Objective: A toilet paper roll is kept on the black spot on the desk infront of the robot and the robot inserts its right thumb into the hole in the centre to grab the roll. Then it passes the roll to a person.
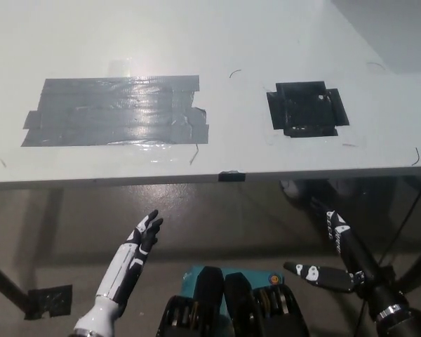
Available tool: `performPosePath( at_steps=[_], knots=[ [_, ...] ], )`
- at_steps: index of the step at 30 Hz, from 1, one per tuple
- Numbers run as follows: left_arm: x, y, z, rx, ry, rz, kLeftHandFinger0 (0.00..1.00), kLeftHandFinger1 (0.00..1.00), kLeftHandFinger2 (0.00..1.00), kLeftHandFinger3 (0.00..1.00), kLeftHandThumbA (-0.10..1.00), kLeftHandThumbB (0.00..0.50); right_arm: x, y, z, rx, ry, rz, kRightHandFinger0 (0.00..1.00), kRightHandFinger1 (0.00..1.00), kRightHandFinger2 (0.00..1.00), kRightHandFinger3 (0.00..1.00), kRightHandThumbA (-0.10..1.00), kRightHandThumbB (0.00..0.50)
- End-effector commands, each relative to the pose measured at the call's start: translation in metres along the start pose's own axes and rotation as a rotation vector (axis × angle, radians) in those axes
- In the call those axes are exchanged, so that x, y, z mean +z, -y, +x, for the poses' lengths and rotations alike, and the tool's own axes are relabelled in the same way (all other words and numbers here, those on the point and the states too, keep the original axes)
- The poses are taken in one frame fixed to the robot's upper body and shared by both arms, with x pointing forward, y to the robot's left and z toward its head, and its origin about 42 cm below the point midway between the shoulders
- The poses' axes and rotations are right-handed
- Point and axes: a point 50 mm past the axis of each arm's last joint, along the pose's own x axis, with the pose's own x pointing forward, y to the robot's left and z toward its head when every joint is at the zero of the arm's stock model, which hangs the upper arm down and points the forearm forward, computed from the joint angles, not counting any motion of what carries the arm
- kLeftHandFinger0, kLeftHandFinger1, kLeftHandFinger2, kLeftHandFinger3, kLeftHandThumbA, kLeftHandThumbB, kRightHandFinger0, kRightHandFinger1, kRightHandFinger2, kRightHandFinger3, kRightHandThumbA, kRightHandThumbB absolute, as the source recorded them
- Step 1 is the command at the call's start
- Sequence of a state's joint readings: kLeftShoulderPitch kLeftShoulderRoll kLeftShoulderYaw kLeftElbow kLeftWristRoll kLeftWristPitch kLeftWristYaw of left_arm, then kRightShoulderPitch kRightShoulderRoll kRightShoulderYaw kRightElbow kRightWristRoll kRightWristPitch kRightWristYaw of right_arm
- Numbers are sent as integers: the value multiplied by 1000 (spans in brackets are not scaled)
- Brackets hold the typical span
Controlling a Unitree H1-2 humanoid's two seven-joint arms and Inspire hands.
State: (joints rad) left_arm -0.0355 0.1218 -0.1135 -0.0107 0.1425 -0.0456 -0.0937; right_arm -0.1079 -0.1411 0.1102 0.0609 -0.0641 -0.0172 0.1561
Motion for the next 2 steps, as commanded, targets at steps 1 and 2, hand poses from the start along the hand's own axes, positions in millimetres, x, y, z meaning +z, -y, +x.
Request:
performPosePath(
  at_steps=[1, 2],
  knots=[
    [18, -7, 6, 15, 75, 35, 1000, 1000, 1000, 1000, 1000, 65, 15, 1, 10, 14, 121, -19, 1000, 1000, 1000, 1000, 963, 280],
    [20, -8, 8, 15, 73, 34, 1000, 1000, 1000, 1000, 1000, 59, 16, 2, 13, 16, 124, -26, 1000, 1000, 1000, 1000, 964, 282]
  ],
)
